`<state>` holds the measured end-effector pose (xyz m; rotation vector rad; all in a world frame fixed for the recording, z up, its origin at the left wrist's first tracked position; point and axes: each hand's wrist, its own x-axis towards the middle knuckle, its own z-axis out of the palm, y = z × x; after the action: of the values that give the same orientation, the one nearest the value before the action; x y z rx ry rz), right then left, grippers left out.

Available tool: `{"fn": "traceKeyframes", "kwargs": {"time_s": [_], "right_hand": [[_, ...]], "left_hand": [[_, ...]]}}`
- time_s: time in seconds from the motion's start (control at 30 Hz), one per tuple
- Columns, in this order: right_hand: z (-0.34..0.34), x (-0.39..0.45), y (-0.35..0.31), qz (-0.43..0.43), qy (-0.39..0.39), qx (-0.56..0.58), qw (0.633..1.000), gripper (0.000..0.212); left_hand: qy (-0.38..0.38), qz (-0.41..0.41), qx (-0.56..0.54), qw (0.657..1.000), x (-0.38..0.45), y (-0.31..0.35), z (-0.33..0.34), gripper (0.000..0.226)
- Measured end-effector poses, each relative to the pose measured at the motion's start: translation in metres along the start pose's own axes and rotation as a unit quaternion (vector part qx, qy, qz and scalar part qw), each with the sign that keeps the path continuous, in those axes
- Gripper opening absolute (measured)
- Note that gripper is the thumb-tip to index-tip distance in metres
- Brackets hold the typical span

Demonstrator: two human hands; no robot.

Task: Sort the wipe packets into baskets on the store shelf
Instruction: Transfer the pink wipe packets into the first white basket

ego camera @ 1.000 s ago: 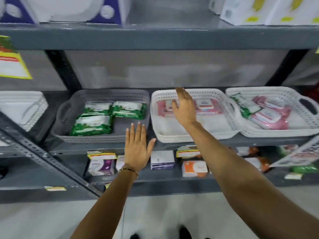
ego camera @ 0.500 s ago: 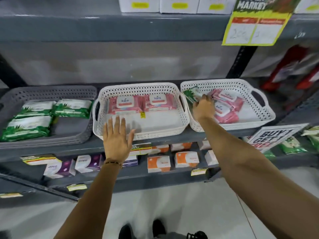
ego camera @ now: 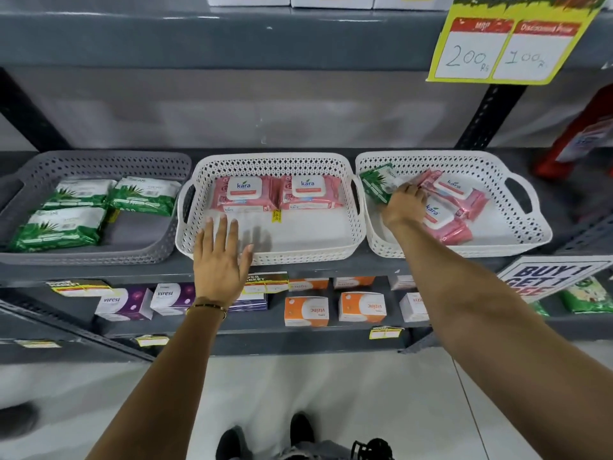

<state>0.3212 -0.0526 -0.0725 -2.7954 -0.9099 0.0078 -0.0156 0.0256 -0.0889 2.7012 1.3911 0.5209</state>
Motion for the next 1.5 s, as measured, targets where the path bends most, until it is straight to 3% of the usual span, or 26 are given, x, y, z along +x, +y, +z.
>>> {"fn": "traceKeyframes", "kwargs": {"time_s": [0.13, 0.27, 0.53, 0.7, 1.0, 1.17, 1.3, 1.5], "right_hand": [[-0.008, -0.009, -0.003, 0.000, 0.007, 0.021, 1.000, 0.072], [-0.010, -0.014, -0.003, 0.010, 0.043, 0.052, 0.998, 0.062], [-0.030, -0.043, -0.022, 0.043, 0.157, 0.109, 0.981, 0.059], [-0.040, -0.075, -0.067, -0.013, 0.204, 0.179, 0.962, 0.054], [-0.030, -0.157, -0.236, -0.257, 0.044, 0.294, 0.920, 0.056], [-0.007, -0.178, -0.315, -0.362, -0.071, 0.233, 0.900, 0.061], [0.009, -0.180, -0.358, -0.400, -0.128, 0.145, 0.896, 0.063], [0.026, -0.180, -0.375, -0.393, -0.179, 0.092, 0.897, 0.066]], "left_hand": [[-0.006, -0.001, 0.000, 1.000, -0.001, 0.000, -0.002, 0.074], [-0.016, -0.002, -0.012, 1.000, -0.002, -0.001, -0.003, 0.079], [-0.011, 0.033, -0.023, 0.999, -0.005, -0.020, -0.015, 0.083], [-0.012, 0.023, -0.020, 0.999, -0.010, -0.074, -0.030, 0.086], [-0.008, -0.015, -0.014, 1.000, -0.028, -0.190, -0.055, 0.093], [0.002, -0.012, -0.017, 1.000, -0.031, -0.221, -0.061, 0.090], [0.006, -0.001, -0.015, 1.000, -0.031, -0.228, -0.060, 0.084], [0.002, 0.006, 0.005, 1.000, -0.028, -0.231, -0.057, 0.076]]}}
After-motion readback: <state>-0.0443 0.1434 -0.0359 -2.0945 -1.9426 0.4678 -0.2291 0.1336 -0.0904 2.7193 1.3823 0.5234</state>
